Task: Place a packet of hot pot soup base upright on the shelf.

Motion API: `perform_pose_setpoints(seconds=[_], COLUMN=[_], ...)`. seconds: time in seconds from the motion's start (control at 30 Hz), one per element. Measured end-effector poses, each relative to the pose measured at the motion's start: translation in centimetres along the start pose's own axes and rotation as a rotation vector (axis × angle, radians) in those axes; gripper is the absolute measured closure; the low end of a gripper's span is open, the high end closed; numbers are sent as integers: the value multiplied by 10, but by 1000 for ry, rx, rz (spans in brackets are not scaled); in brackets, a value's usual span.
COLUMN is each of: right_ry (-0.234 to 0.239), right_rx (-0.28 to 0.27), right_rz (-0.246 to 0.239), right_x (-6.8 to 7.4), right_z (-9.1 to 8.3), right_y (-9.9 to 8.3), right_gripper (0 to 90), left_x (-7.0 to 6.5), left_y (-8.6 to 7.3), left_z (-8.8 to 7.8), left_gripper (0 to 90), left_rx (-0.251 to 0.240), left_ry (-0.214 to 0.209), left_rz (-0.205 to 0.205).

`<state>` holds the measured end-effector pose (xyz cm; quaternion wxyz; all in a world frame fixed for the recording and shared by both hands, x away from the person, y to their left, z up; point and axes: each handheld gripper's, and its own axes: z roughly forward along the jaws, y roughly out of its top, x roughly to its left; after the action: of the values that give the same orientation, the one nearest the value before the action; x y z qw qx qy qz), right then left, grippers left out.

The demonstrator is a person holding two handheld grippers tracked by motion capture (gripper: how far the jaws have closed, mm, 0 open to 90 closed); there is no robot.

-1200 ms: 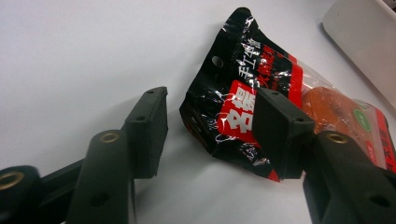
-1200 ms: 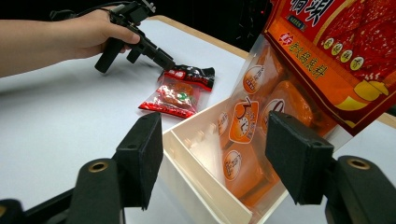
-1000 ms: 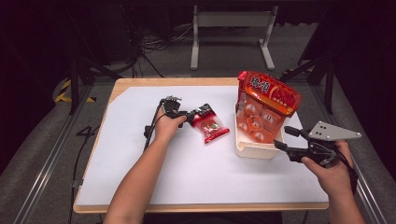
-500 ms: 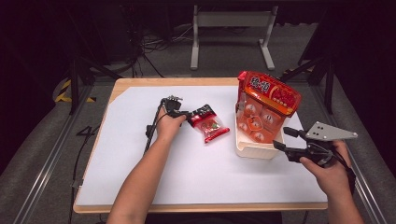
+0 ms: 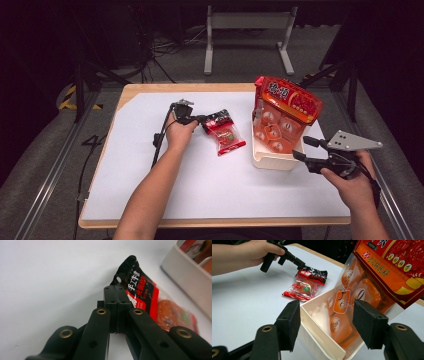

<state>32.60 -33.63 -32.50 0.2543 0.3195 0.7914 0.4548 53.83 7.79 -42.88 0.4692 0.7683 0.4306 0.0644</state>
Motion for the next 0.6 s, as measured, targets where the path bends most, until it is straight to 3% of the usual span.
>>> perform_pose_setpoints(seconds=[0.2,0.33,0.43,0.47,0.6], right_ry=[2,3,9,10,14], right_rx=[-3,-3,-6,-5,-5], right_rz=[7,8,11,14,16], right_x=[0,0,0,0,0], right_z=[-1,0,0,0,0], right_y=[0,0,1,1,2], right_gripper=[408,422,435,437,444], left_x=[-6,-15,-21,-27,-41], left_y=[6,9,10,11,12], left_z=[-16,-25,-31,-37,-46], left_gripper=[900,900,900,900,900], left_rx=[-50,-95,-120,-144,-166], left_ry=[-67,-95,-122,-153,-171], left_rz=[-8,26,29,36,86])
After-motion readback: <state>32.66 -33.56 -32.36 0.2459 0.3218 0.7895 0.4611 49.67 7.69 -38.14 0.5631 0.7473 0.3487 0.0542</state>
